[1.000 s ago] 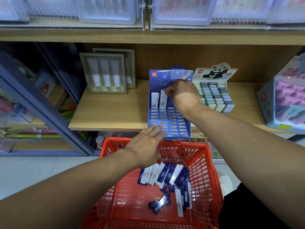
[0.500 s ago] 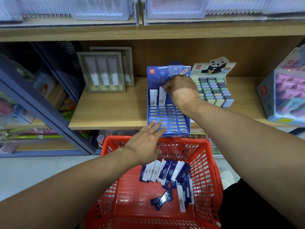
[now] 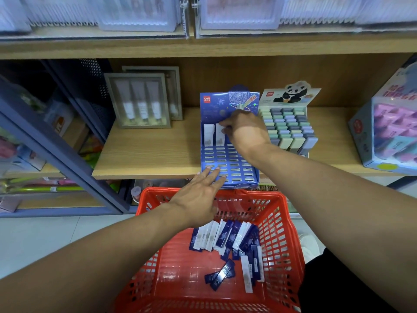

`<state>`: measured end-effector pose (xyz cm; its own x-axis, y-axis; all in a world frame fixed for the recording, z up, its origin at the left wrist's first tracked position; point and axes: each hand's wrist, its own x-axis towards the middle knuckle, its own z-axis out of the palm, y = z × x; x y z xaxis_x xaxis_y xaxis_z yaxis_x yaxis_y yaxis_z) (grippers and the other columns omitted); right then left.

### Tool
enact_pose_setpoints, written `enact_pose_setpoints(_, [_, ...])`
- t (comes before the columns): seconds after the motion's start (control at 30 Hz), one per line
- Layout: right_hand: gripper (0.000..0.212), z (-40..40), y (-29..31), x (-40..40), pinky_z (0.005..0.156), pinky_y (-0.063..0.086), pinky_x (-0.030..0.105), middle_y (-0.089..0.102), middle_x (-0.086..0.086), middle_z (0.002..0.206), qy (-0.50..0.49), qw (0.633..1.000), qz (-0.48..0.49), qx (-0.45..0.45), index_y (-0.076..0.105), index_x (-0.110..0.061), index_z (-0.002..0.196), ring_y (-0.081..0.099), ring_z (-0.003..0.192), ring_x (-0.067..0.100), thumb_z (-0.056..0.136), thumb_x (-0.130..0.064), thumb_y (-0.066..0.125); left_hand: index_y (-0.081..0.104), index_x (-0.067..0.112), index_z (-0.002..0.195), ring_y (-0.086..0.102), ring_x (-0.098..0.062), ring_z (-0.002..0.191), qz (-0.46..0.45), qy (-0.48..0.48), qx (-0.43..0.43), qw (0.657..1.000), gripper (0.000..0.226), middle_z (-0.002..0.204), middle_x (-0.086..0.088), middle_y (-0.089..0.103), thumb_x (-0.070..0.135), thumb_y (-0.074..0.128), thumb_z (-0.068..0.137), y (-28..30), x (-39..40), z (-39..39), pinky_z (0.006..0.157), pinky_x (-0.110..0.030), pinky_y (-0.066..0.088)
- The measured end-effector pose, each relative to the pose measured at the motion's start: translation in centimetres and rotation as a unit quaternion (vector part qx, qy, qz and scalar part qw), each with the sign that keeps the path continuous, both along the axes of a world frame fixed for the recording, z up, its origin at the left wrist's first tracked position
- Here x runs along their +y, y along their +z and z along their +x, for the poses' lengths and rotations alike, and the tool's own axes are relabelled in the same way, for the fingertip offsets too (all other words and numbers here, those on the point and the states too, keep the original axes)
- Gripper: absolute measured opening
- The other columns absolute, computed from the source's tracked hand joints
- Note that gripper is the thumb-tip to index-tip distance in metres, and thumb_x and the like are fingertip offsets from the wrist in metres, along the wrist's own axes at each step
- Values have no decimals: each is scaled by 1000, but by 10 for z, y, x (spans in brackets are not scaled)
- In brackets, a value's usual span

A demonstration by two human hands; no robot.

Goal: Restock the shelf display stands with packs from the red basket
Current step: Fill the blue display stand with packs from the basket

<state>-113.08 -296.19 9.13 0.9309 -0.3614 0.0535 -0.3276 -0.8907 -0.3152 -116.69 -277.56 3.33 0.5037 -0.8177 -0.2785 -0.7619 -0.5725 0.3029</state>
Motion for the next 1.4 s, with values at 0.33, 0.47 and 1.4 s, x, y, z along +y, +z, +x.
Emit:
enact_pose_setpoints(0.33, [51, -29, 0, -20, 90, 53, 39, 51, 2, 145, 70, 995, -64, 27, 41, -38, 148, 60, 117, 30, 102, -18, 52, 2, 20, 161, -16, -19, 154, 1, 1, 3, 1000, 87, 168, -3, -13, 29, 60, 97, 2, -5, 6, 119, -28, -8])
enact_pose_setpoints(0.47, [79, -27, -3, -6, 59, 52, 36, 42, 2, 140, 117, 979, -144, 83, 7, -47, 154, 65, 86, 27, 98, -14, 51, 1, 19, 161, -15, -19, 154, 9, 1, -4, 1000, 87, 168, -4, -12, 30, 59, 97, 3, -5, 4, 117, -27, -9])
enact_pose_setpoints(1.4, [11, -148, -173, 5, 81, 51, 34, 66, 12, 114, 141, 893, -13, 427, 63, -5, 102, 64, 103, 30, 92, -6, 58, 63, 12, 126, 61, -30, 116, 282, -22, 90, 955, 41, 127, -12, 65, 37, 61, 93, -136, 27, -44, 94, -34, 51])
